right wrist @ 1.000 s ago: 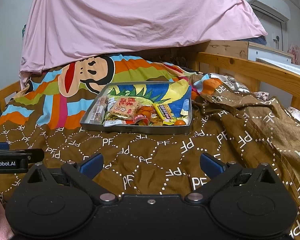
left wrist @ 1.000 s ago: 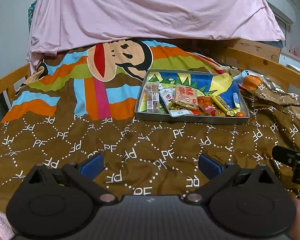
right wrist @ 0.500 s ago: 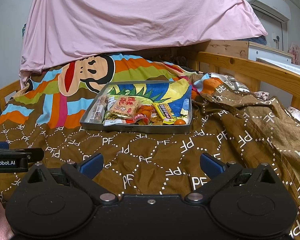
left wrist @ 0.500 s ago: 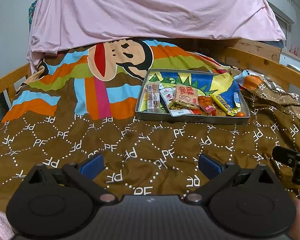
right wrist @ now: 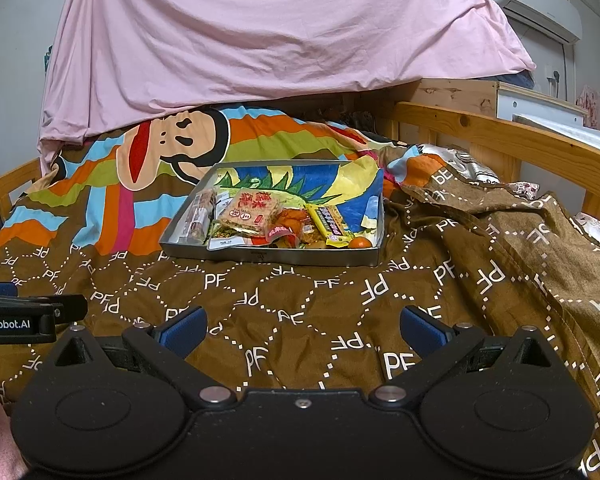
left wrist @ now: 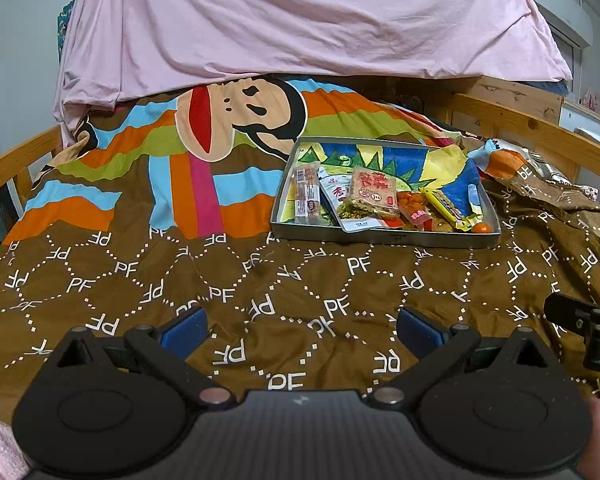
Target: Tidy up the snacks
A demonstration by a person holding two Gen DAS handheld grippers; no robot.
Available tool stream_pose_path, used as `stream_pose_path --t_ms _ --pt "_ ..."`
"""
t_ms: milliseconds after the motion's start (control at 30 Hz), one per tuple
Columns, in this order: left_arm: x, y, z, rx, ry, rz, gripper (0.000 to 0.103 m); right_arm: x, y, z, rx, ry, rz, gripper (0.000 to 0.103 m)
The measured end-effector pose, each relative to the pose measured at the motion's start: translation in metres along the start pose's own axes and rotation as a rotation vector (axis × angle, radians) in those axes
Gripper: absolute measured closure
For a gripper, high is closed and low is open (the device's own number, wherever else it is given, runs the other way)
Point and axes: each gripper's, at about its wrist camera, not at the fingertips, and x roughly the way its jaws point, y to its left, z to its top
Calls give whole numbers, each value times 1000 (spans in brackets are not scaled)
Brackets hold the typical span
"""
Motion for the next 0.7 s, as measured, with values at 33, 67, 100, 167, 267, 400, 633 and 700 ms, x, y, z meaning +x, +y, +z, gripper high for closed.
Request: stream_pose_path --t_ms 33,67,100,167,267,400,633,700 --pt "0 0 0 0 0 0 0 0 0 0 0 0 0 1" --pt "0 0 0 -1 0 0 0 -1 0 -1 0 0 0 1" --pt "0 0 0 -1 0 0 0 0 0 1 0 0 0 1" --pt "0 0 1 -1 1 0 0 0 0 1 0 0 -1 1" --pt "0 0 0 -1 1 0 0 -1 0 0 2 0 -1 1" --pt "0 0 -1 -1 1 1 0 1 0 0 1 3 -1 1" --pt "-1 1 -4 8 9 28 0 0 -1 1 -1 5 -2 1" --pt "-1 2 -6 11 9 33 0 0 -1 1 -1 6 -2 1"
